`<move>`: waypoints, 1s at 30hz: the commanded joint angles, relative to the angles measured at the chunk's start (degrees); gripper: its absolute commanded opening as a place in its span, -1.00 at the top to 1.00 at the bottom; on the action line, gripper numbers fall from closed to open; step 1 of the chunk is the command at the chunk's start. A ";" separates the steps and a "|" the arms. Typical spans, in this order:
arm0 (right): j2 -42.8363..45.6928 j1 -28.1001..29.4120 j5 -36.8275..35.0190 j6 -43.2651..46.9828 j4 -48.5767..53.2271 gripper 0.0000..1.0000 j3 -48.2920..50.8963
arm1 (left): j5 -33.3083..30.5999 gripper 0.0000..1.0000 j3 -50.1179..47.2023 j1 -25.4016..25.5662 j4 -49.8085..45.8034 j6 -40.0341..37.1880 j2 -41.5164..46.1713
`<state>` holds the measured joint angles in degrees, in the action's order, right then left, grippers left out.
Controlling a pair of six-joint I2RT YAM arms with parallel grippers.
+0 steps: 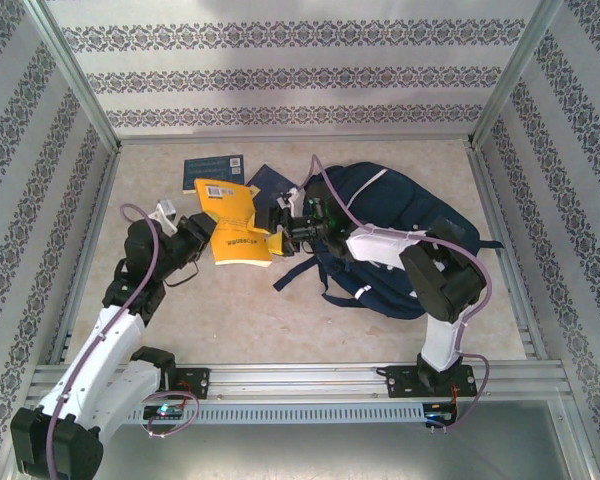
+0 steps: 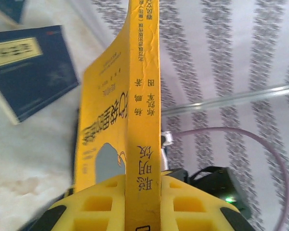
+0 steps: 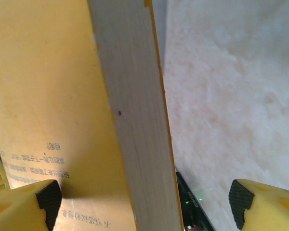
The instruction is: Pack books, pencil case, and school supplies into a backpack
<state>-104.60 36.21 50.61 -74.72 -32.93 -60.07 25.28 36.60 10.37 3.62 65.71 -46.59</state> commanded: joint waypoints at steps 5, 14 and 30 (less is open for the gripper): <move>5.10 -0.02 1.35 -9.29 -23.06 -0.87 3.30 | 9.27 1.00 4.67 -0.06 14.58 0.20 -0.01; 1.98 0.28 -1.05 -24.10 -46.44 -0.81 2.40 | 10.58 1.00 4.01 0.40 16.35 1.97 0.86; 7.72 -3.72 3.93 -9.92 -27.71 0.91 3.69 | 16.66 0.76 4.75 0.53 5.40 -4.85 0.27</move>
<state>-100.12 34.70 53.04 -91.88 -65.91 -56.86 37.30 38.50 10.50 10.57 65.47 -47.35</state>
